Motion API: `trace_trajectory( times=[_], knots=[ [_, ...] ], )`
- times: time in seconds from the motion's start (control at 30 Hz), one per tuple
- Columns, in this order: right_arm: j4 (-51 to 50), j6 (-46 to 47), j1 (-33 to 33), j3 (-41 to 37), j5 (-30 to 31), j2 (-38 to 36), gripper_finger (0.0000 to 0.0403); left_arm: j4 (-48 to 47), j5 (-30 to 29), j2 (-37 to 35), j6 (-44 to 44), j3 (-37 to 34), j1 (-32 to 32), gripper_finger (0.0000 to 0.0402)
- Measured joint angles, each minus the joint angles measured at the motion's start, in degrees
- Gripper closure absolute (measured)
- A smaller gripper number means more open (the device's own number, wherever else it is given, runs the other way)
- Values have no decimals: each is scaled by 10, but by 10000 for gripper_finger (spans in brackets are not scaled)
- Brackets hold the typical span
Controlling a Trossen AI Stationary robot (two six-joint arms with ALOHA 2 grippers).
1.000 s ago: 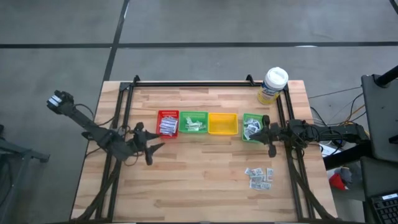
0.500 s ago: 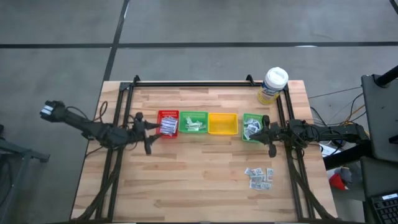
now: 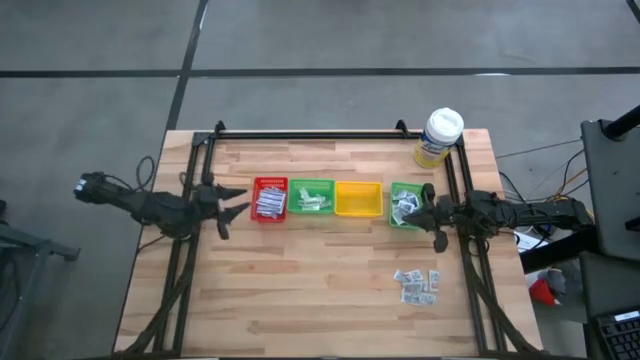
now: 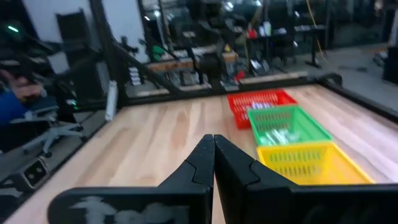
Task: Pick & Place First Aid Supplies
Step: Put the orange ointment pack into the yellow bin
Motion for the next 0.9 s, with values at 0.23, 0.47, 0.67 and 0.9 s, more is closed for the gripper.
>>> trace_trajectory(
  times=[0.23, 0.47, 0.67, 0.9],
  knots=[
    [55, -14, 0, 4, -23, 0, 394, -41, -8, -57, -13, -20, 0, 213],
    [-1, -43, 18, 67, -22, 13, 394, -41, -20, -95, -20, -63, 0, 213],
    [-106, -46, 43, 162, -22, 57, 394, -45, -4, -121, -27, -87, 0, 213],
    [-244, -24, 79, 282, -15, 155, 394, -44, 68, -131, -32, -91, 0, 213]
  ],
)
